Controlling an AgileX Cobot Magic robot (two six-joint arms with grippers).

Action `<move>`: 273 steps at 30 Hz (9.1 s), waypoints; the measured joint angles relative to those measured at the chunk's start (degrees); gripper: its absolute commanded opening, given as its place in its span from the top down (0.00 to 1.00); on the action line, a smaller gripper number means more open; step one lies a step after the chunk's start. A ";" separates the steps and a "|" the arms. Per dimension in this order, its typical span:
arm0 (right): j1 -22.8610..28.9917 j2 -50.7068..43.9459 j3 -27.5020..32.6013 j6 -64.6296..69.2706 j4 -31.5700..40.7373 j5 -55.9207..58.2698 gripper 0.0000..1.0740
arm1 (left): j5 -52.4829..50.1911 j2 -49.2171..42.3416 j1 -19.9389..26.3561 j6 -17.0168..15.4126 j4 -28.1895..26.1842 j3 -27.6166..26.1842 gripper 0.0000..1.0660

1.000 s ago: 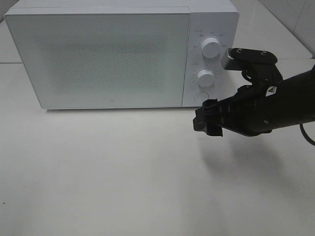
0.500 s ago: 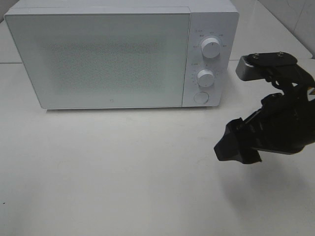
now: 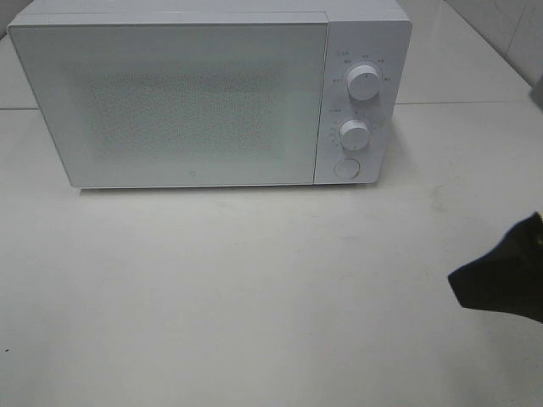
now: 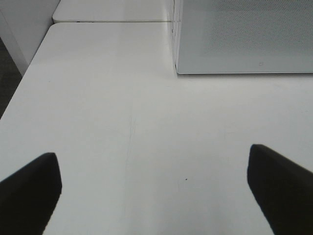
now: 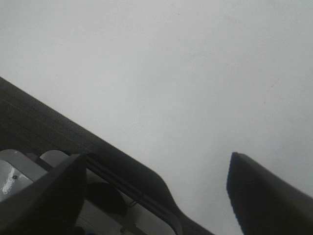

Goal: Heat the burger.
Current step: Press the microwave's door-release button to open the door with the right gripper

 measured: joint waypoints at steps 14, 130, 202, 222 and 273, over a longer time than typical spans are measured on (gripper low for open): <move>-0.23 -24.69 1.72 8.88 -13.46 15.18 0.29 | 0.00 0.00 0.00 0.00 0.00 0.00 0.08; 9.17 44.52 14.73 -12.38 24.12 -107.89 0.29 | 0.00 0.00 0.00 0.00 0.00 0.00 0.08; 20.34 55.86 10.37 84.17 37.41 -107.20 1.00 | 0.00 0.00 0.00 0.00 0.00 0.00 0.08; 12.78 63.14 2.46 84.17 30.94 -104.16 1.00 | 0.00 0.00 0.00 0.00 0.00 0.00 0.08; 5.04 76.72 -15.30 80.27 28.76 -100.27 1.00 | 0.00 0.00 0.00 0.00 0.00 0.00 0.08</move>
